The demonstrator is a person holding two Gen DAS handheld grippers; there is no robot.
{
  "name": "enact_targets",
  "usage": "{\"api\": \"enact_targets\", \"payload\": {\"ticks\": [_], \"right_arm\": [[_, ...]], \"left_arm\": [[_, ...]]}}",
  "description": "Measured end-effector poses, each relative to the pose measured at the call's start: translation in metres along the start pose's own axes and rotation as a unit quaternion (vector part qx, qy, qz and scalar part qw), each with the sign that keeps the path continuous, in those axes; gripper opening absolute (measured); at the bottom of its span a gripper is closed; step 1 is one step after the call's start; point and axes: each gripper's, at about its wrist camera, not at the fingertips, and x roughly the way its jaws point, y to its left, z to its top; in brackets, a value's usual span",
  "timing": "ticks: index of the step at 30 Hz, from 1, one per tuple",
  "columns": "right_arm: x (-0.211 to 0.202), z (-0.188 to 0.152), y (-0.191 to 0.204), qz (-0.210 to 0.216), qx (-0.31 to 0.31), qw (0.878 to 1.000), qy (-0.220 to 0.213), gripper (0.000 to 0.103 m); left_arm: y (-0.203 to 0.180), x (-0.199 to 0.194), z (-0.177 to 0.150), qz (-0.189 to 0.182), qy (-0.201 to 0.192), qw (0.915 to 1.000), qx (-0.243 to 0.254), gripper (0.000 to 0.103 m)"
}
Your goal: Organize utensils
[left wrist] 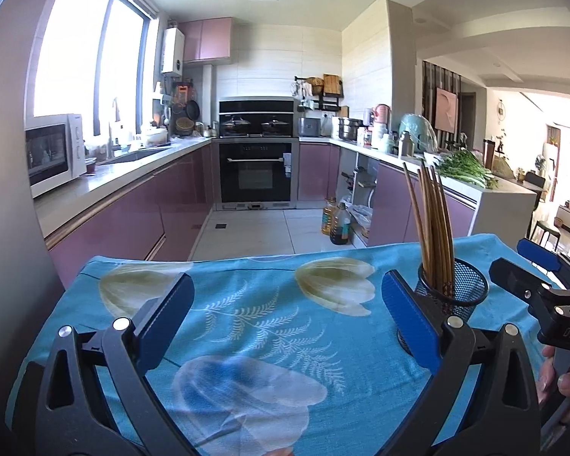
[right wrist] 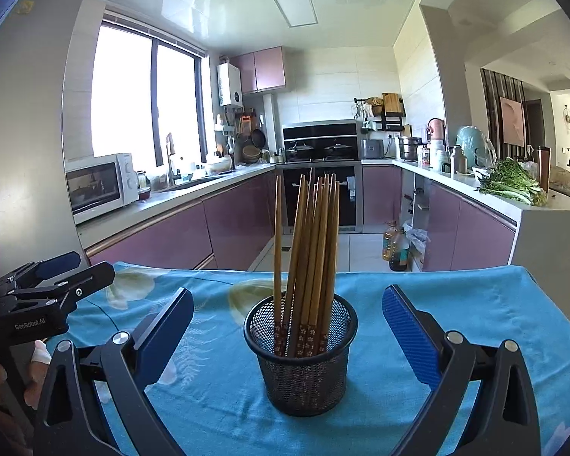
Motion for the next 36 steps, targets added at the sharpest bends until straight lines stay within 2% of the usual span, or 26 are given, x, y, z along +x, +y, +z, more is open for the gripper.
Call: {"api": "enact_targets", "payload": {"ticks": [10,36], "right_arm": [[-0.007,-0.009,0.006,-0.024,-0.003,1.000,-0.014,0.096],[-0.018,-0.009,0.017,-0.033,-0.011,0.999,-0.030,0.096]], "left_arm": [[0.004,-0.021,-0.002,0.038,-0.033,0.9988,0.001,0.097],[0.002,-0.035,-0.003,0.053,-0.047,0.9975,0.005,0.097]]}}
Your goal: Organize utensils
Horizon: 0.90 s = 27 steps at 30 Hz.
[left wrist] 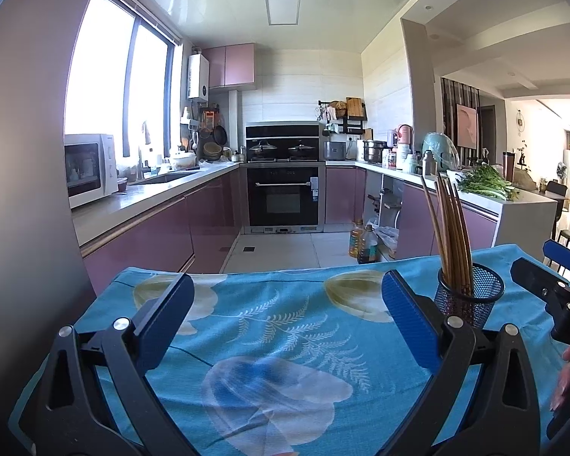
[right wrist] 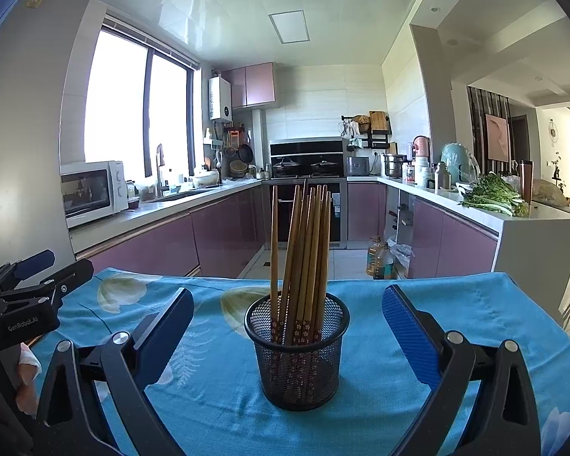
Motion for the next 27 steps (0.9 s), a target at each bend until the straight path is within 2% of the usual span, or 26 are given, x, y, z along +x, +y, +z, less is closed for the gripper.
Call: {"api": "enact_targets", "payload": {"ticks": [27], "right_arm": [[-0.0029,0.0044,0.0016,-0.003,-0.001,1.000,-0.005,0.096]], "left_arm": [[0.0028,-0.0052,0.0018,0.003,-0.007,1.0000,-0.006,0.097]]}}
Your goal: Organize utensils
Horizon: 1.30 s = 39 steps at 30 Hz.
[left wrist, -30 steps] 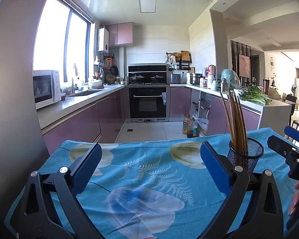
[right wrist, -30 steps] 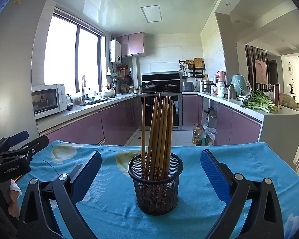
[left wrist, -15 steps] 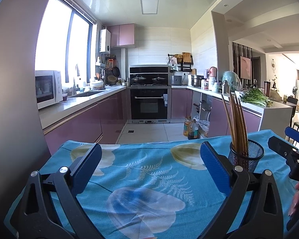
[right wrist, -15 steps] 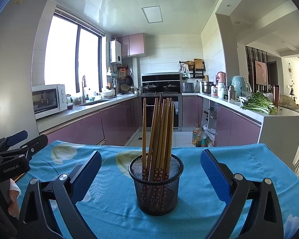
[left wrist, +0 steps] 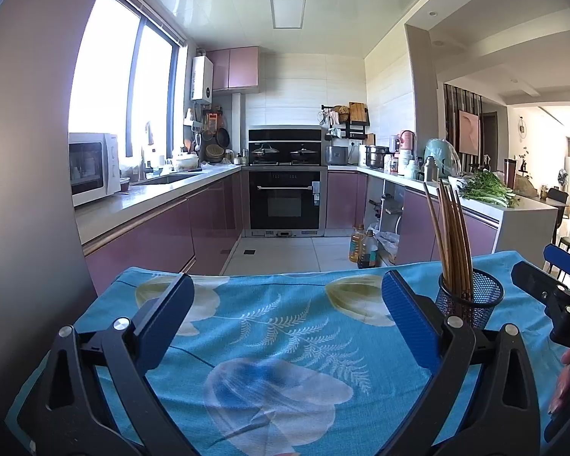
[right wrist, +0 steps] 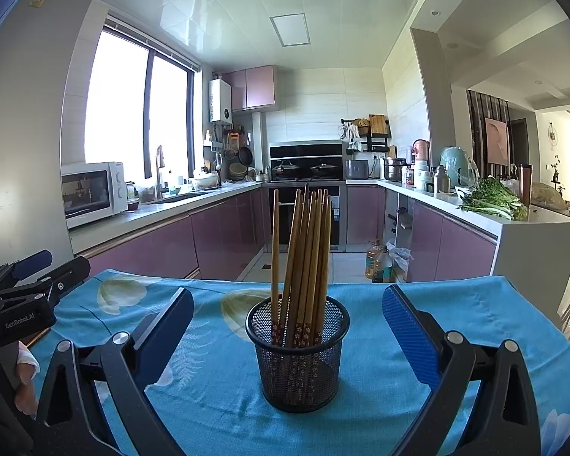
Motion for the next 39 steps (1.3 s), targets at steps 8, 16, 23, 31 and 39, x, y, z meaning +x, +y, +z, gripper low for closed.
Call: {"api": "enact_targets", "payload": {"ticks": [8,16,23,31,39], "right_arm": [[0.0014,-0.0001,-0.0011,-0.001,0.001,1.000,-0.001,0.096],[0.0045,-0.0011,-0.0023,-0.002,0.004,1.000,-0.002,0.096],[0.0036,-0.0017,-0.0022,-0.002,0.003,1.000,-0.004,0.096],[0.0029,-0.0018,-0.0017,-0.004,0.004,1.000,-0.005,0.096],[0.0033,-0.0014,-0.0010,-0.004,0.004,1.000,-0.006,0.096]], "left_arm": [[-0.0009,0.0001,0.0006,0.004,-0.005,1.0000,-0.001,0.097],[-0.0054,-0.0016,-0.0007,0.010,-0.014,0.9998,0.004,0.097],[-0.0070,-0.0021,-0.0015,0.010,-0.018,0.9998,0.005,0.097],[-0.0078,-0.0016,-0.0022,0.009,-0.018,0.9998,0.007,0.097],[-0.0081,-0.0010,-0.0028,0.010,-0.018,0.9998,0.007,0.097]]}}
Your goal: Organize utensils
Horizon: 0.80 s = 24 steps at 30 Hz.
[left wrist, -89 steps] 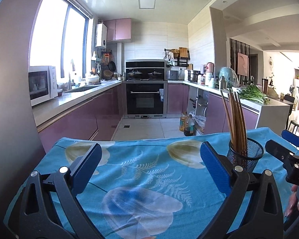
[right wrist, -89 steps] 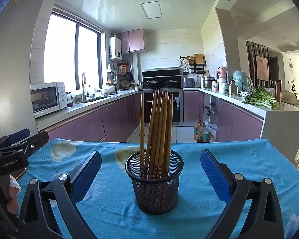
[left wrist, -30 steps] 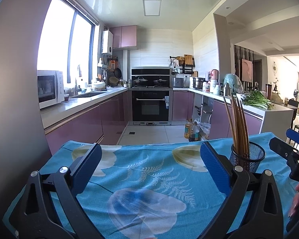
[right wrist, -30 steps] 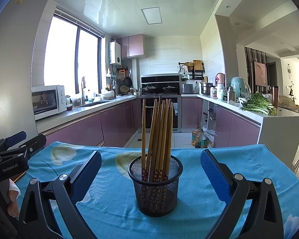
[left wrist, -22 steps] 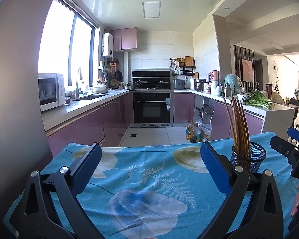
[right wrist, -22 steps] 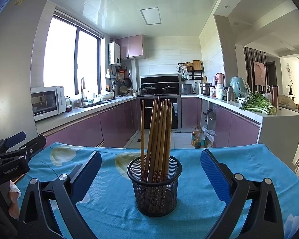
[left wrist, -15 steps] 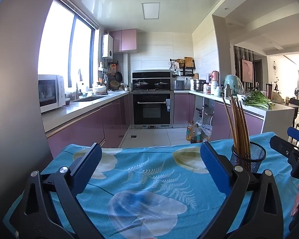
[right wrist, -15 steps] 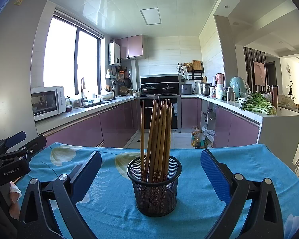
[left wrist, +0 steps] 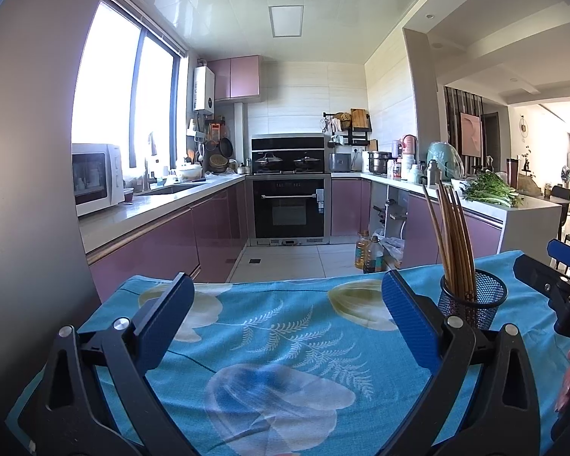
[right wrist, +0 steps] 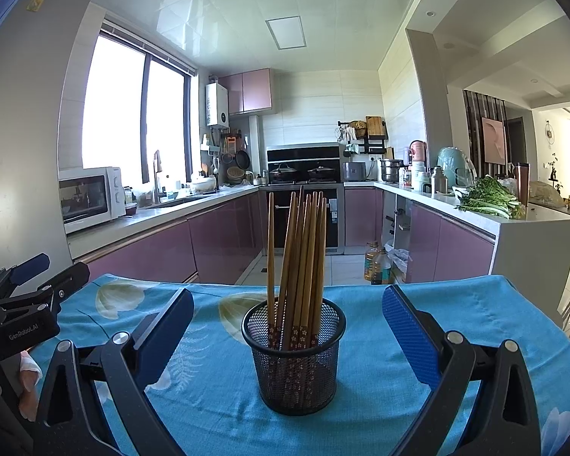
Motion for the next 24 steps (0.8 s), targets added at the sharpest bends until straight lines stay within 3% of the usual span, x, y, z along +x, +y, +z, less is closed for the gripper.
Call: {"api": "enact_targets", "payload": {"ticks": [24], "right_arm": [[0.0004,0.0025,0.0028,-0.003,0.001,1.000,-0.002,0.096]], "left_arm": [[0.0003,-0.0003,-0.0009,0.000,0.001,1.0000,0.000,0.097]]}}
